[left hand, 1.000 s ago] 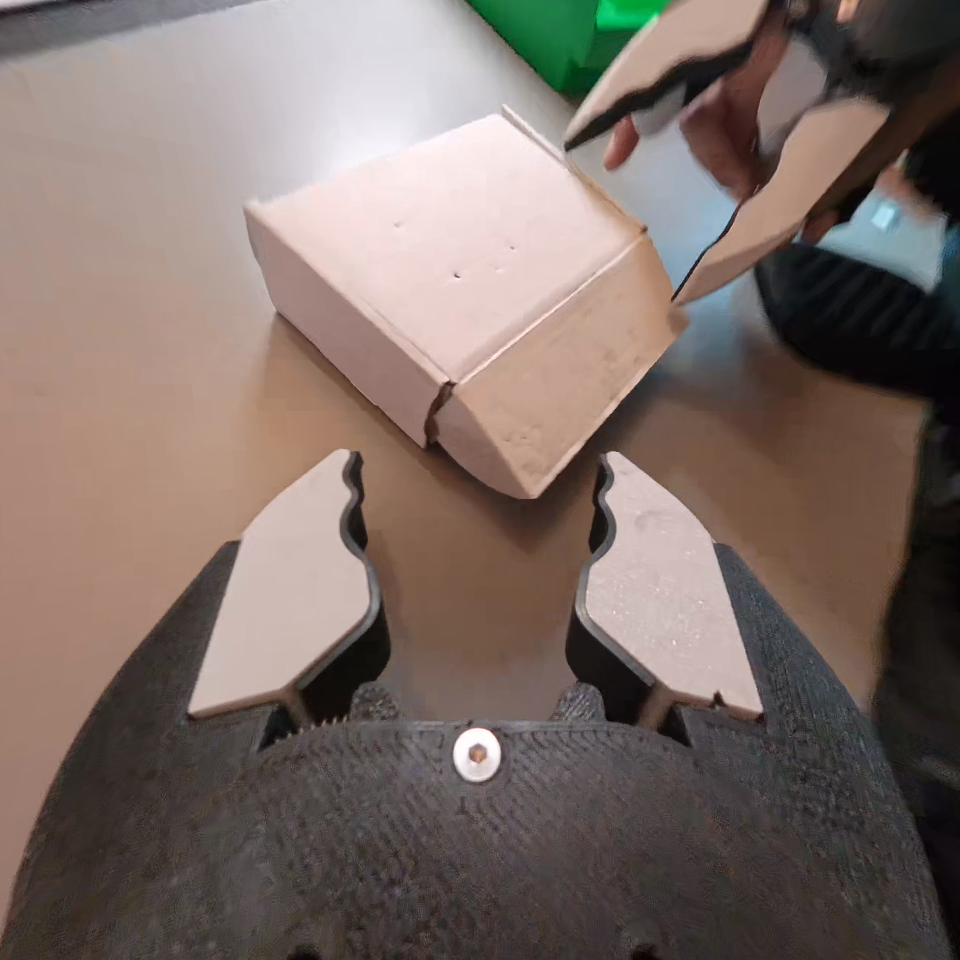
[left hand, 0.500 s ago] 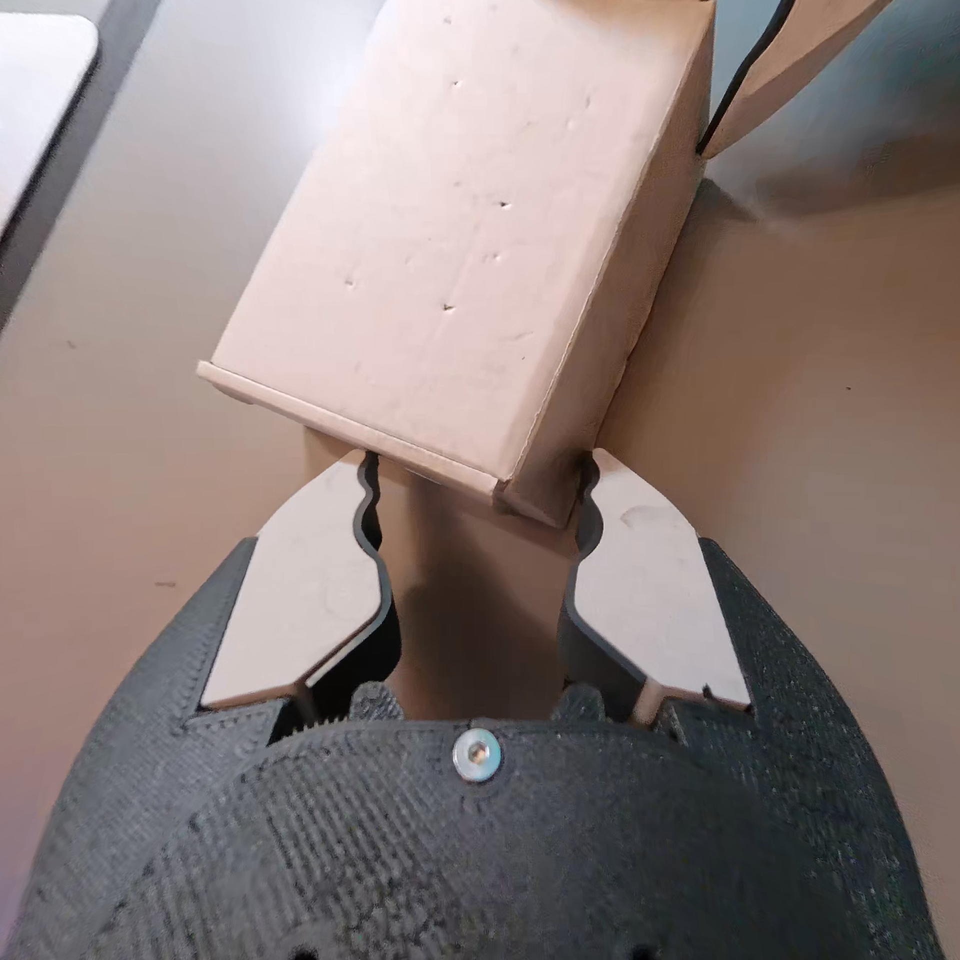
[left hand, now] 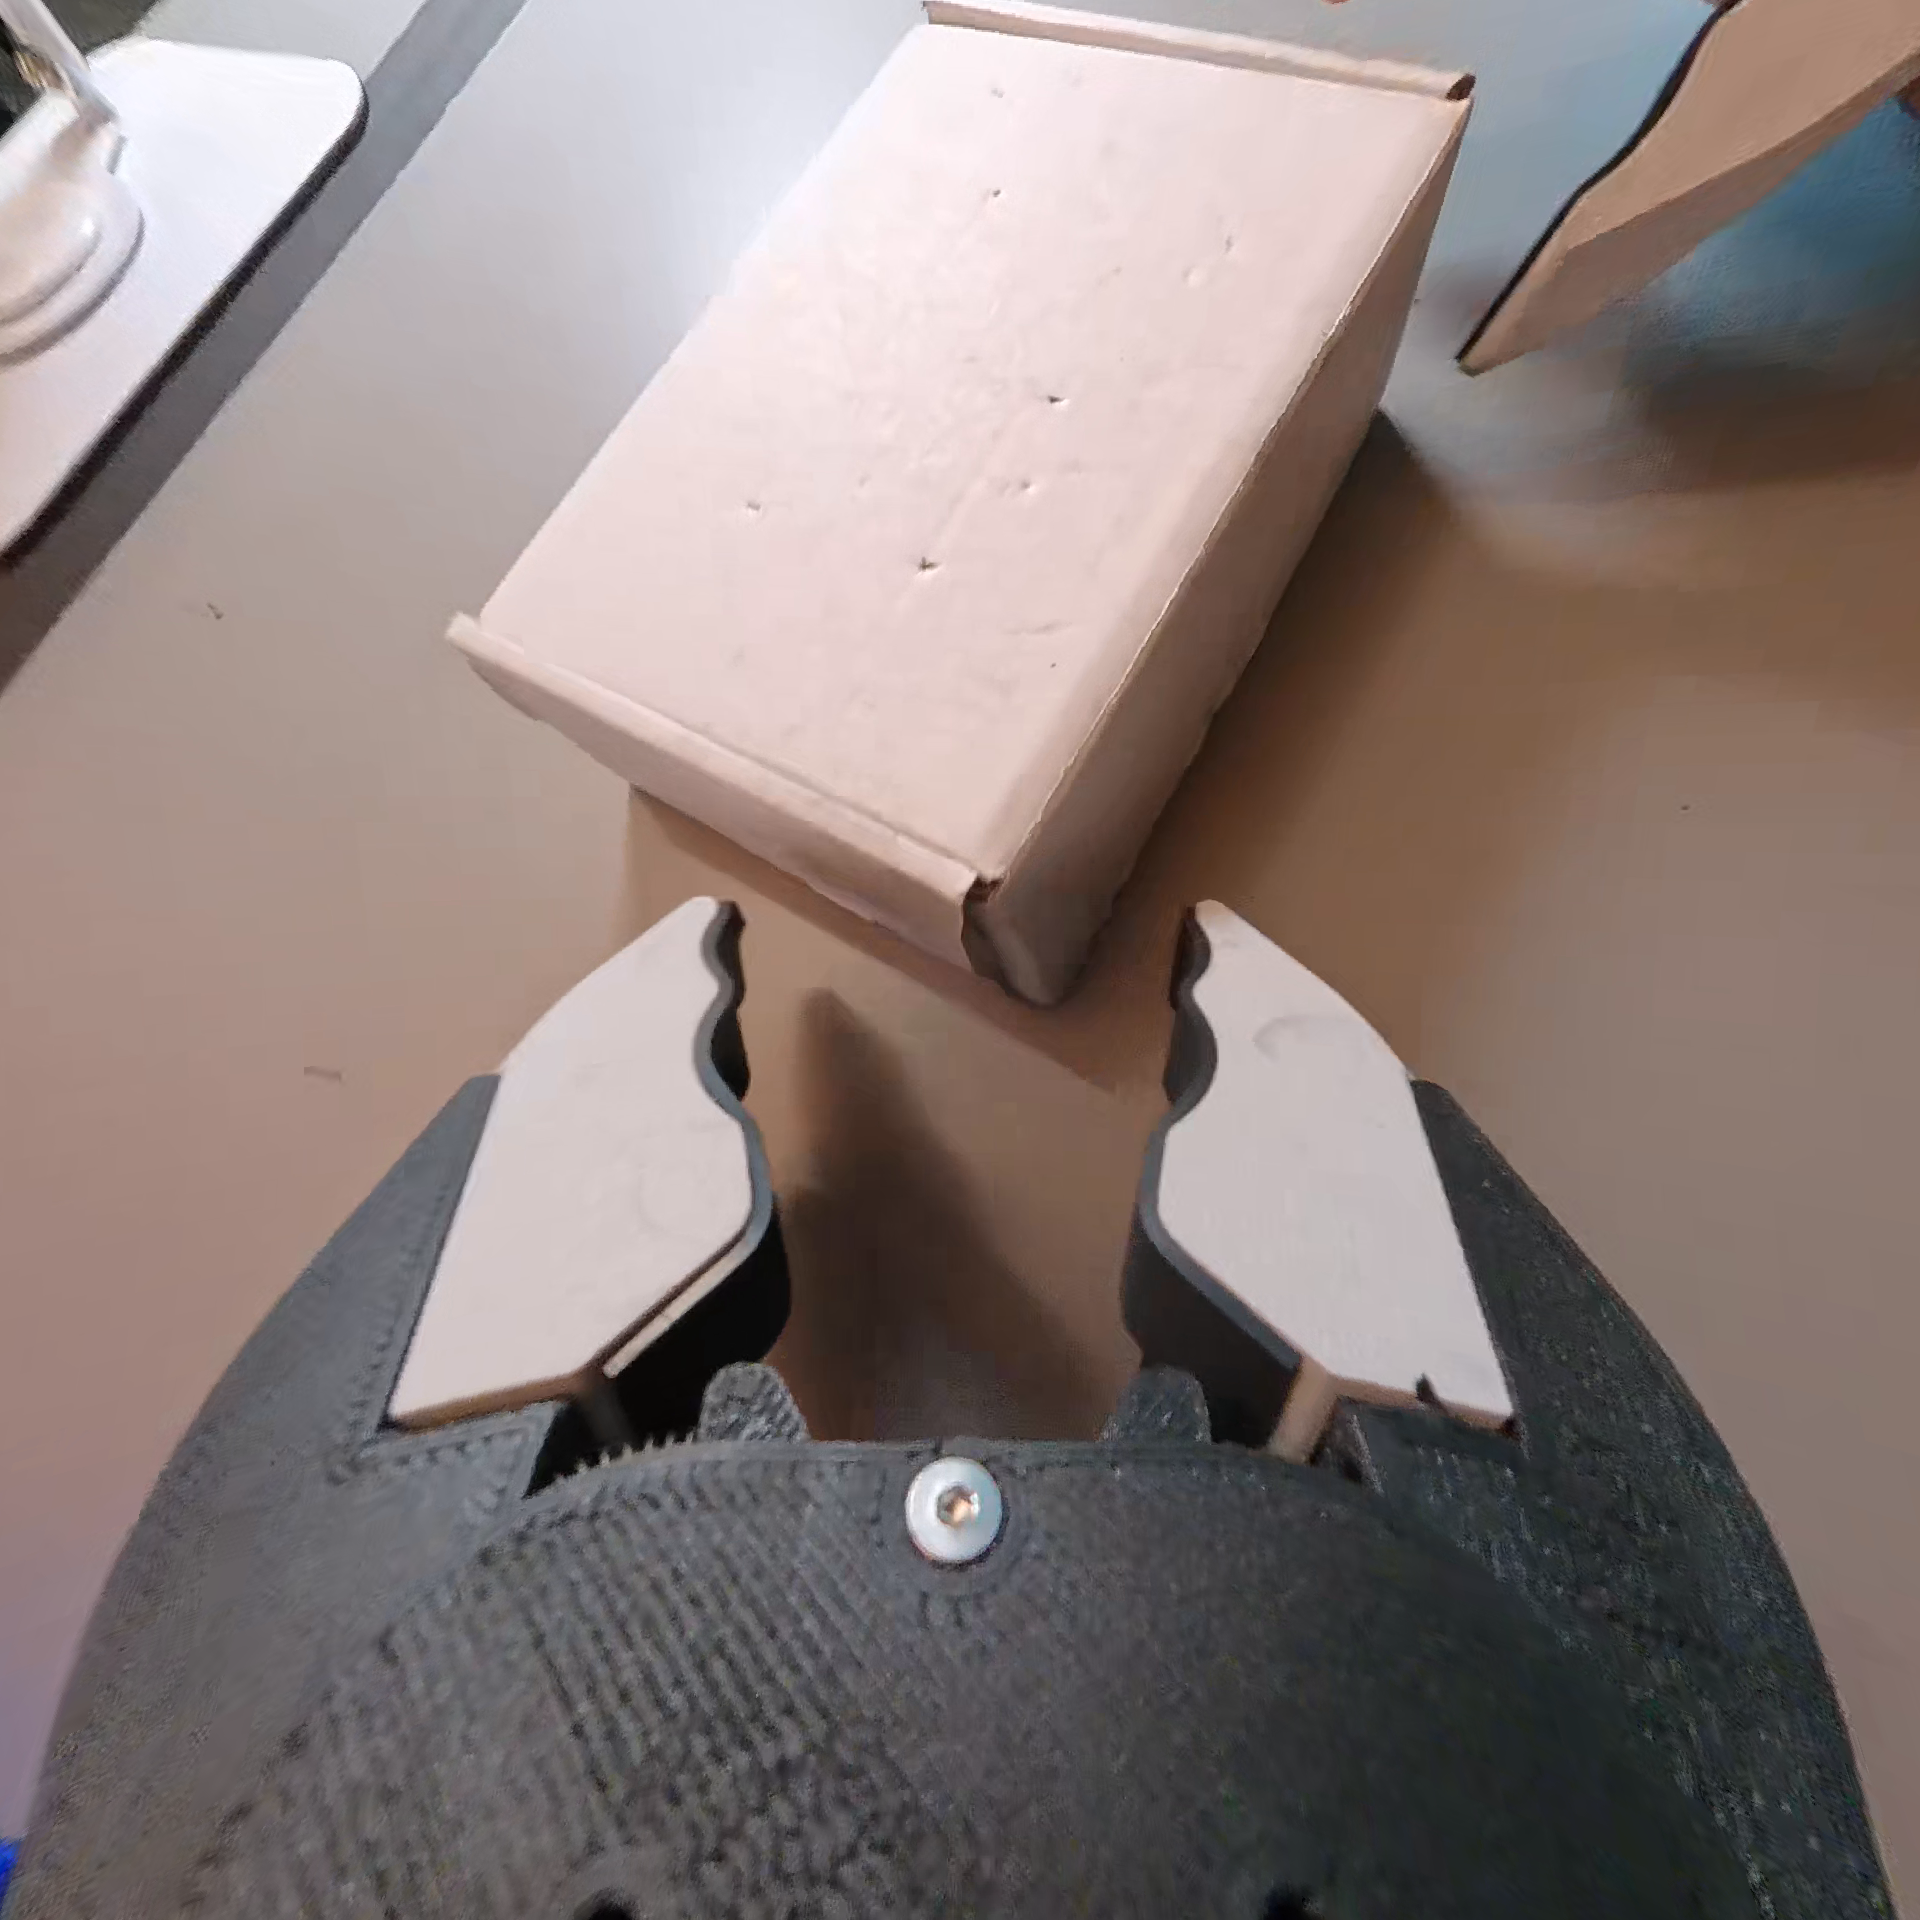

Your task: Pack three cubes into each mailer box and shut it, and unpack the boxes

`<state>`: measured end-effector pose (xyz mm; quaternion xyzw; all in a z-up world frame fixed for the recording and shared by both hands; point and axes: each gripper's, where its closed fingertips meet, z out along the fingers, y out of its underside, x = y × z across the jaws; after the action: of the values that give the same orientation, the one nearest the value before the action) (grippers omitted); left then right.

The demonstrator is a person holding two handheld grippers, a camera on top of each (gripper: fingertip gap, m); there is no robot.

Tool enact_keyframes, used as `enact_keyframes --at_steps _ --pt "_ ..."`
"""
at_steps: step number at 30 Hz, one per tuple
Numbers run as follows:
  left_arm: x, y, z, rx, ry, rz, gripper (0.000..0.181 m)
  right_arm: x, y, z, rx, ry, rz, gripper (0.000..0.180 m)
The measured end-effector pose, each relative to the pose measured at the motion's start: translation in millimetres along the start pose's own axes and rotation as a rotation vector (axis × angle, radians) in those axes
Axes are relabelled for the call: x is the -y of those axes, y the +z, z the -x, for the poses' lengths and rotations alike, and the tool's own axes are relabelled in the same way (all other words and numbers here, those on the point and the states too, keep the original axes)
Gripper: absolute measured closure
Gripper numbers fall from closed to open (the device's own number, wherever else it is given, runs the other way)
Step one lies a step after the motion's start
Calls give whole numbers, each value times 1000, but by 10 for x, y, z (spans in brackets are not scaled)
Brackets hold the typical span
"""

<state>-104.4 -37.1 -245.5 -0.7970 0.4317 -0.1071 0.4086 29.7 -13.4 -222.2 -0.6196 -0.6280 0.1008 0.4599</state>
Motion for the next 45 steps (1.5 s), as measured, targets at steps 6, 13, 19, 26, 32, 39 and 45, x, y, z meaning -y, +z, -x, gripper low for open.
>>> enact_keyframes --at_steps 6,13,19,26,32,39,45 --pt "-45 -36 75 -54 -145 -26 97 -71 4 50 82 212 11 95" --pt "17 99 -22 -72 -12 10 107 197 67 -178 132 -25 164 70" --pt "93 175 -68 -23 80 11 110 242 346 -236 345 -171 420 60" --pt "74 137 -86 -33 85 -22 114 207 683 33 539 -235 607 51" --pt "113 -46 -43 -44 41 -79 112 230 686 74 553 -285 622 51" --pt "111 -268 131 -23 -84 -161 108 277 249 -74 511 -221 524 51" --pt "117 -228 109 -15 -73 -156 109 118 -576 -1068 290 -98 541 51"
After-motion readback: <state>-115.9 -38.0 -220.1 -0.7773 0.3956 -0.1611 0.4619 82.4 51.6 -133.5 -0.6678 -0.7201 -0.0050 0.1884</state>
